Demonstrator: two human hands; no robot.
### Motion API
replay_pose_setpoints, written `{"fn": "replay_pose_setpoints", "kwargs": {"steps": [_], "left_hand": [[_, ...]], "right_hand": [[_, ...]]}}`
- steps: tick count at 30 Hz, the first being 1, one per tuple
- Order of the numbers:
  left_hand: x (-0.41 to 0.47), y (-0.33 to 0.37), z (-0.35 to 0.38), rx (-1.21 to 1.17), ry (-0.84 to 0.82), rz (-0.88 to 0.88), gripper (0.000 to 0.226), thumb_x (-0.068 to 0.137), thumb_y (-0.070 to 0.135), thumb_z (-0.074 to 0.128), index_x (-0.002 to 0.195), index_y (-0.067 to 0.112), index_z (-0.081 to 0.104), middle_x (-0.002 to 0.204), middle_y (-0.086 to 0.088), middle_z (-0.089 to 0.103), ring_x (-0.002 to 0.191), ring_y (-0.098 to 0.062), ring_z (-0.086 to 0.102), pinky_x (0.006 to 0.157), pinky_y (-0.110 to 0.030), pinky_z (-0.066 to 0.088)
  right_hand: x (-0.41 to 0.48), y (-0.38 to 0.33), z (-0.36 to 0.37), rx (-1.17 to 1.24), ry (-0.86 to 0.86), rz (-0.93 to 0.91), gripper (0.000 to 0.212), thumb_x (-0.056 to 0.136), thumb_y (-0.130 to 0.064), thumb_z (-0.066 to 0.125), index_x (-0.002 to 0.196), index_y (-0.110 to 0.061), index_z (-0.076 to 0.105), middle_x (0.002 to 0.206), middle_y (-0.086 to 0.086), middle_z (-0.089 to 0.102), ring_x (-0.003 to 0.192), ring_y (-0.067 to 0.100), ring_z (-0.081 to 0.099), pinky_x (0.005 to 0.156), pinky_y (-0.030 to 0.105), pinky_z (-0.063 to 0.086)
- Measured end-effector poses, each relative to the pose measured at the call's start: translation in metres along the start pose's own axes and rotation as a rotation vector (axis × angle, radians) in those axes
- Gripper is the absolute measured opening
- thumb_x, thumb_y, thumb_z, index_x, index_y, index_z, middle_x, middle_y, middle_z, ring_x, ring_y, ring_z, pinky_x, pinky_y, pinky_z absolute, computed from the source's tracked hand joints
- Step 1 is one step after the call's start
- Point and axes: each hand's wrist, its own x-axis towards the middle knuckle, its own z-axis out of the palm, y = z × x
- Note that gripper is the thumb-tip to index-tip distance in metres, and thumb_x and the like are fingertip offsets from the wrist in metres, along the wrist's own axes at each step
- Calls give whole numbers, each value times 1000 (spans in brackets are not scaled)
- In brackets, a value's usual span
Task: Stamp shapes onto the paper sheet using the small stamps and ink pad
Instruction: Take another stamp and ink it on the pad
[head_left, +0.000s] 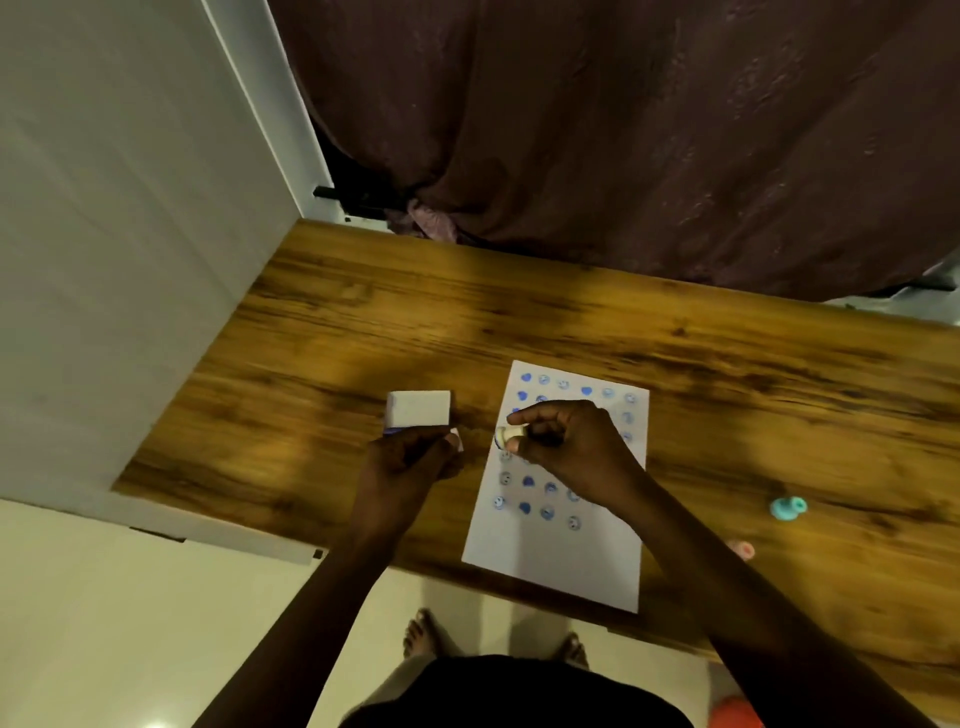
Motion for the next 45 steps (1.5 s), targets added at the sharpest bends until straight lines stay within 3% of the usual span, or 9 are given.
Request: {"fn": "replay_pose_setpoints", "kwargs": {"steps": [7,11,13,17,25,31,36,41,45], "left_hand": [[3,-5,-54,85,92,26,14,95,20,72,106,16,79,99,-2,82,91,-20,80,74,-27,64],[0,-6,-78,58,132,16,12,94,19,72,104,16,79,97,-5,82,90,-23,79,75,-31,64],[0,-7,-89,57,152,7,10,93,22,73,99,17,80,93,-7,82,88,-26,79,79,-40,64],[-1,-6,-106,29,158,7,10,94,21,73,96,14,80,91,-12,80,89,-33,77,83,-46,62],[-1,-6,-128,-8,161,-20,9,94,12,71,96,11,80,89,-15,79,85,-29,76,77,-32,62],[3,-8,-138,-16,156,-48,11,95,11,70,98,10,80,90,-13,80,89,-33,76,79,-36,62],[10,-11,-140,-29,143,-69,12,96,10,69,101,8,79,92,-11,80,91,-32,76,77,-30,62],[17,-14,-140,-14,117,-62,12,96,9,68,99,9,79,93,-11,80,92,-33,76,80,-34,63],[22,-16,-137,-27,103,-86,12,95,9,69,99,10,80,93,-12,80,93,-32,76,84,-40,62]], "right_hand": [[22,-17,47,-243,-86,-95,25,91,-37,73,111,-23,73,105,-4,76,93,9,70,74,13,50],[34,-32,73,-381,-139,-175,24,96,-32,66,111,-13,70,109,8,75,98,22,72,82,35,61],[41,-39,86,-444,-174,-193,26,97,-32,66,113,-11,68,117,11,73,107,25,71,89,37,61],[54,-48,110,-555,-206,-232,25,97,-29,66,115,-13,66,120,11,71,113,27,68,90,39,59],[68,-60,140,-755,-201,-276,24,94,-26,66,113,-11,68,118,11,70,108,28,67,82,40,59],[71,-61,144,-794,-232,-262,26,95,-28,66,114,-10,68,120,12,70,109,28,67,82,37,58],[73,-63,148,-825,-231,-238,27,97,-28,64,116,-10,69,120,12,70,109,28,68,81,35,56],[70,-62,155,-847,-227,-166,25,95,-23,68,116,-11,71,119,11,71,109,28,69,88,38,59],[68,-62,161,-857,-198,-162,20,87,-20,75,106,-13,73,108,11,73,101,29,71,81,41,61]]}}
